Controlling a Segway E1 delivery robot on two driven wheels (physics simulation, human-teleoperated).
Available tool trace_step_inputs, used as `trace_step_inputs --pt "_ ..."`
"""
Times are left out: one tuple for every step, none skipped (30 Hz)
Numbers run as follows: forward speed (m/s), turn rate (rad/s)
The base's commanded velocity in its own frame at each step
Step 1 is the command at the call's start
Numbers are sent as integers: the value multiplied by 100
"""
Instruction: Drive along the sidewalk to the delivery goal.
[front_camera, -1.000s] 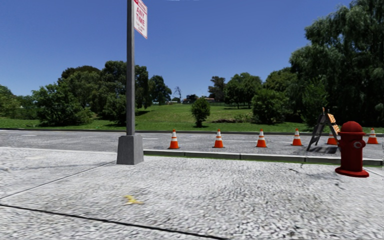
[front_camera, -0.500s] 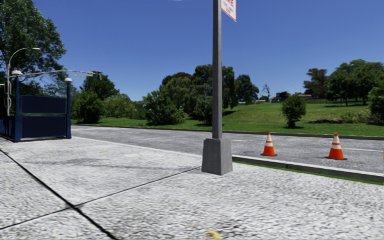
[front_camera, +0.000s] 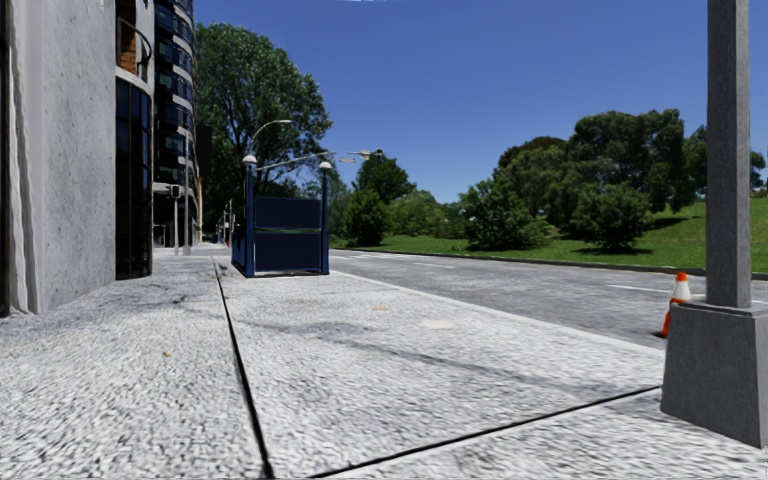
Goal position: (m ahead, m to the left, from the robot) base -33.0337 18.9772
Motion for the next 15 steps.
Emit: trace_step_inputs --pt "174 96" --pt "174 96" --pt "174 96" --pt "174 96" --pt "174 96" --pt "174 96" --pt "174 96" --pt "174 96" --pt "175 97" --pt "175 98" --pt "175 102" --pt "175 102" --pt "176 106" --pt "176 108" --pt "176 108"
